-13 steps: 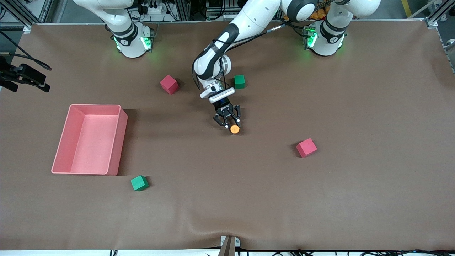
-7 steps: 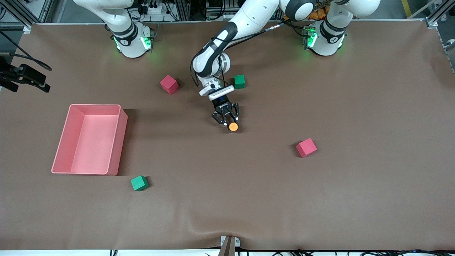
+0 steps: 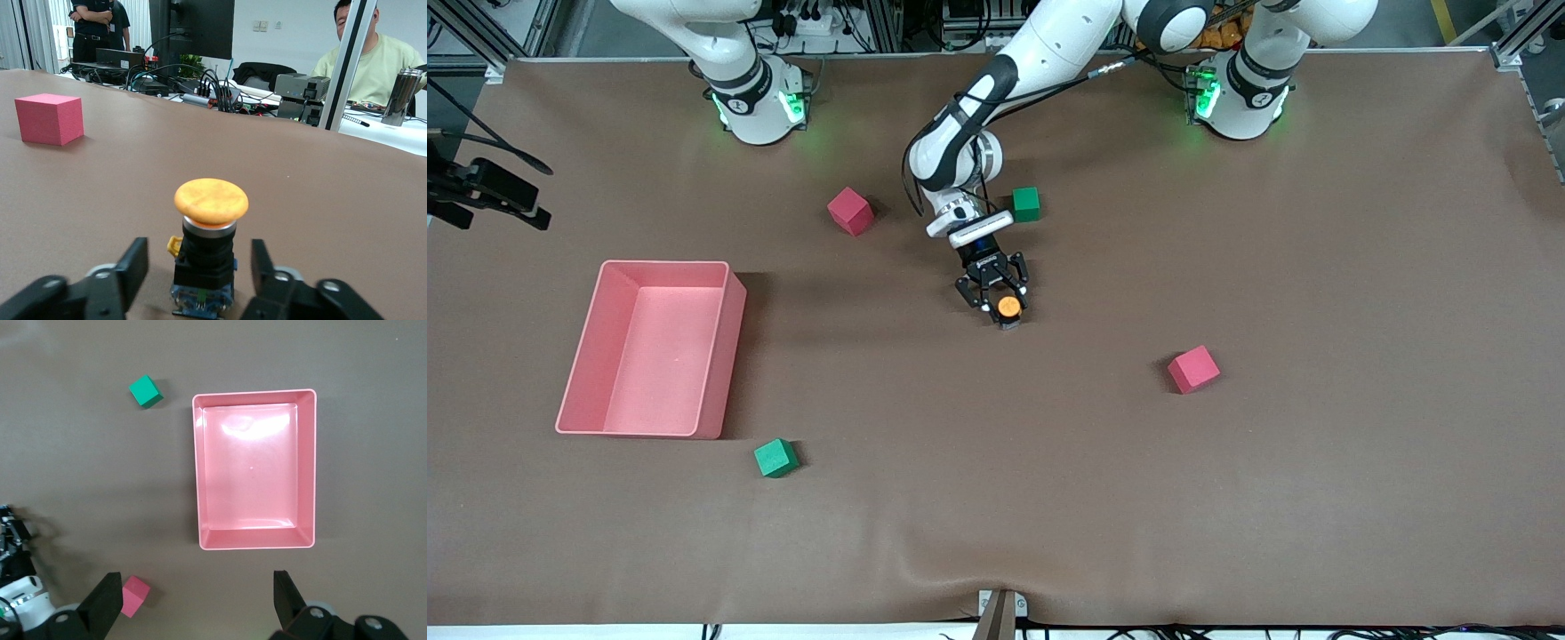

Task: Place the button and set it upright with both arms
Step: 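Lower the upright button onto the table with the left gripper, then open the left gripper and lift it off the button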

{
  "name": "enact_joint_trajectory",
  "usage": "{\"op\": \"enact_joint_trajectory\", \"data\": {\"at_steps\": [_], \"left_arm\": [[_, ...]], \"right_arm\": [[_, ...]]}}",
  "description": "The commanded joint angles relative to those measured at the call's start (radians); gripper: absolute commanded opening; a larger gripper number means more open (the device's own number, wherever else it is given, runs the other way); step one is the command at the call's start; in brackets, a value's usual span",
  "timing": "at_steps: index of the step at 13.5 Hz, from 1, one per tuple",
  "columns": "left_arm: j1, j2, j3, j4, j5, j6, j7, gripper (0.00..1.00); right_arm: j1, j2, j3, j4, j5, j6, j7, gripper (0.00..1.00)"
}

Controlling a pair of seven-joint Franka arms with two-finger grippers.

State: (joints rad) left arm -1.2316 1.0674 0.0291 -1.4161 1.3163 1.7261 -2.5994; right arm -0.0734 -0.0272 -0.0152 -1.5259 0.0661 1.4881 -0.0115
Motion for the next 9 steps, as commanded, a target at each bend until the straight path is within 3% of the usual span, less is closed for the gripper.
{"op": "enact_joint_trajectory", "data": {"at_steps": [1, 6, 9], "left_arm": [[-0.005, 0.009, 0.0, 0.023, 0.011, -0.014, -0.015, 1.0], [-0.005, -0.006, -0.011, 0.022, -0.006, -0.057, 0.051, 1.0], [-0.006, -0.059, -0.012, 0.023, -0.093, -0.063, 0.163, 1.0]], "right_arm": [[-0.04, -0.004, 0.003, 0.019, 0.044, -0.017, -0.011, 1.0], [-0.026, -0.004, 0.003, 0.019, 0.038, -0.028, -0.013, 1.0], [-0.008, -0.005, 0.003, 0.019, 0.023, -0.028, -0.011, 1.0]]}}
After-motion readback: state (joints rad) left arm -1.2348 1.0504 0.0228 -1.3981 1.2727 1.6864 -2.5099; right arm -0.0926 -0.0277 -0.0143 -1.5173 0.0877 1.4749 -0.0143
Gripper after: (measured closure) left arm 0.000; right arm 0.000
